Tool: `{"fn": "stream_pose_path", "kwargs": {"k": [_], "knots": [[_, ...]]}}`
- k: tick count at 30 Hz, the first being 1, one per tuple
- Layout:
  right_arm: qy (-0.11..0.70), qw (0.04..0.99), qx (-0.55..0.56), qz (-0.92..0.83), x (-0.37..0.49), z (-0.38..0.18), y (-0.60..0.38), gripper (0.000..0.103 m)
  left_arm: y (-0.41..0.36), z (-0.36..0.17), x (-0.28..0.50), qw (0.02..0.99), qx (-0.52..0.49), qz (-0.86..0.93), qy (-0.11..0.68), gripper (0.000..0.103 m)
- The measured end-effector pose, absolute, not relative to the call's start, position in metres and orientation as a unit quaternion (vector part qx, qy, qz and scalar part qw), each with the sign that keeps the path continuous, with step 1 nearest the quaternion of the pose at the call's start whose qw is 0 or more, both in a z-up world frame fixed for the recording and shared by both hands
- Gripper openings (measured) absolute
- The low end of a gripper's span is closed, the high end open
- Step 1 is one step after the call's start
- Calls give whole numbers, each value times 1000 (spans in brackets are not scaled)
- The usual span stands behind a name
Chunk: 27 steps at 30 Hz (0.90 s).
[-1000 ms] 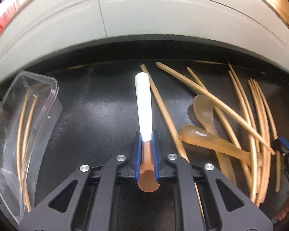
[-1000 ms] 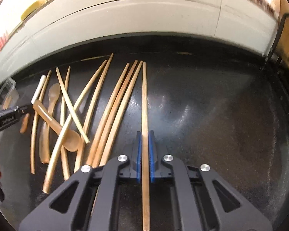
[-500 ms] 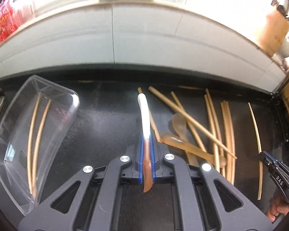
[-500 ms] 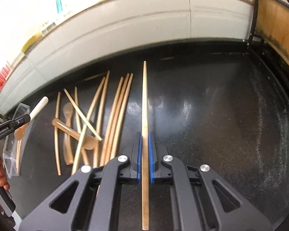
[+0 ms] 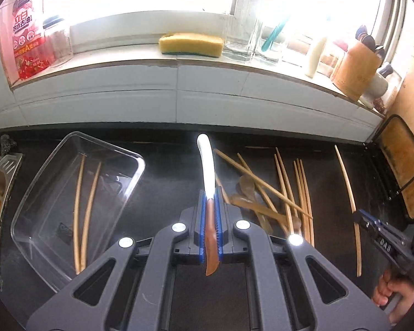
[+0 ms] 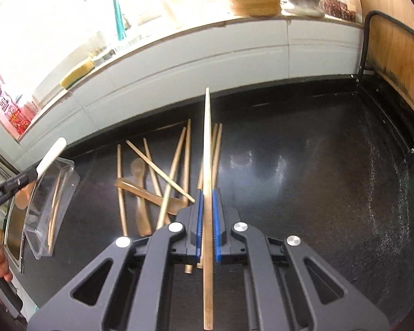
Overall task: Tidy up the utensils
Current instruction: 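Carry the spoon and chopstick over the clear plastic tray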
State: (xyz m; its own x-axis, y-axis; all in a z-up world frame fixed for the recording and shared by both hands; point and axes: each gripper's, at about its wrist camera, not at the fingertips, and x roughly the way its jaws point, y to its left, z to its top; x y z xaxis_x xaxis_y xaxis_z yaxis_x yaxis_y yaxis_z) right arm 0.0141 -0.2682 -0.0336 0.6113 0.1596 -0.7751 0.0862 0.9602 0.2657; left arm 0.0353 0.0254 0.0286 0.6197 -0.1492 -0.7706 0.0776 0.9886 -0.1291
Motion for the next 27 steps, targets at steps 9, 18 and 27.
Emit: {"fn": "stream_pose_path", "kwargs": {"k": [9,18,27], "knots": [[437,884,167,3,4,-24,-217,7,89,32,22,897,-30,-87,433,6],[433,886,164,16,-11,-9,-121,7,182,39,11,897,-34,-97,430,6],[421,888,180,47,-16,9,-27,7,256,51,12,900,-27,-118,418,6]]}}
